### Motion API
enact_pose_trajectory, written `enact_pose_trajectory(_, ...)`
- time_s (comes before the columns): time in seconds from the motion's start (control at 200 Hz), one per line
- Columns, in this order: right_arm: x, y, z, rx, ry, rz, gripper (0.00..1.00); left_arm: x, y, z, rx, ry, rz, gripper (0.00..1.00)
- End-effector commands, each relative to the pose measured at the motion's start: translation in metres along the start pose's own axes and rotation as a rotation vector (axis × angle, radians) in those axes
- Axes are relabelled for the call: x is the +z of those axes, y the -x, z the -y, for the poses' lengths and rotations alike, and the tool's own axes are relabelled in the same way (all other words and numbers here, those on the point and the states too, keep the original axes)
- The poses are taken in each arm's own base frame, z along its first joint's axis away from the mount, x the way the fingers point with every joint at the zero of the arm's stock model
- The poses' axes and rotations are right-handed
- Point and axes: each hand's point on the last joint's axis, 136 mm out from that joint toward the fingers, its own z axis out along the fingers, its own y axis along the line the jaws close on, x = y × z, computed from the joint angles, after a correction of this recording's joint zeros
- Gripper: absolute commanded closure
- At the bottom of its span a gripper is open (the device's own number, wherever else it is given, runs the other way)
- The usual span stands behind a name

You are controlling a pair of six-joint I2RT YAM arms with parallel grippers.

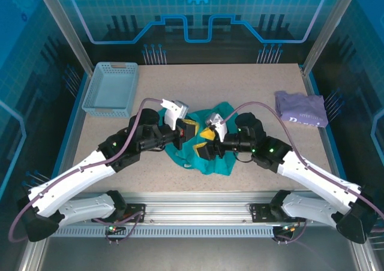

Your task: Fold the inside-out t-shirt

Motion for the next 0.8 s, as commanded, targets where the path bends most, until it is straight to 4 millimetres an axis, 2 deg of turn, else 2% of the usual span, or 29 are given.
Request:
enact_pose_trajectory(0.0, 0.0, 0.021, 0.01, -0.069, -0.079, 0.084, 0.54, -0.006, 0.006, 0.019, -0.005, -0.099, 0.034, 0.94)
enact_pose_trajectory(0.06, -0.004, 0.018, 0.013, -0.098, -0.099, 0.086, 0.79, -0.01, 0.006, 0.018, 0.001, -0.091, 0.045, 0.93)
enact_pose_trajectory(0.15, -0.009, 0.009, 0.013, -0.139, -0.09, 0.081, 1.0, -0.019, 0.008, 0.012, 0.017, -0.062, 0.078, 0.86)
enact_pose_trajectory(0.225, -0.01, -0.003, 0.015, -0.135, -0.073, 0.07, 1.0, -0.026, 0.01, 0.001, 0.011, -0.018, 0.105, 0.71)
enact_pose_trajectory(0.285, -0.011, -0.011, 0.013, -0.122, -0.038, 0.072, 1.0, -0.03, 0.007, -0.013, -0.023, 0.018, 0.111, 0.64)
enact_pose_trajectory(0.52, -0.02, -0.024, 0.013, -0.126, 0.028, 0.108, 1.0, -0.032, -0.019, -0.087, -0.305, 0.191, 0.049, 0.51)
enact_pose_trajectory(0.635, -0.023, -0.025, 0.012, -0.151, 0.036, 0.115, 1.0, -0.019, -0.03, -0.096, -0.405, 0.162, -0.018, 0.43)
enact_pose_trajectory(0.795, -0.024, -0.025, 0.01, -0.167, 0.046, 0.117, 1.0, 0.013, -0.044, -0.098, -0.492, 0.096, -0.115, 0.36)
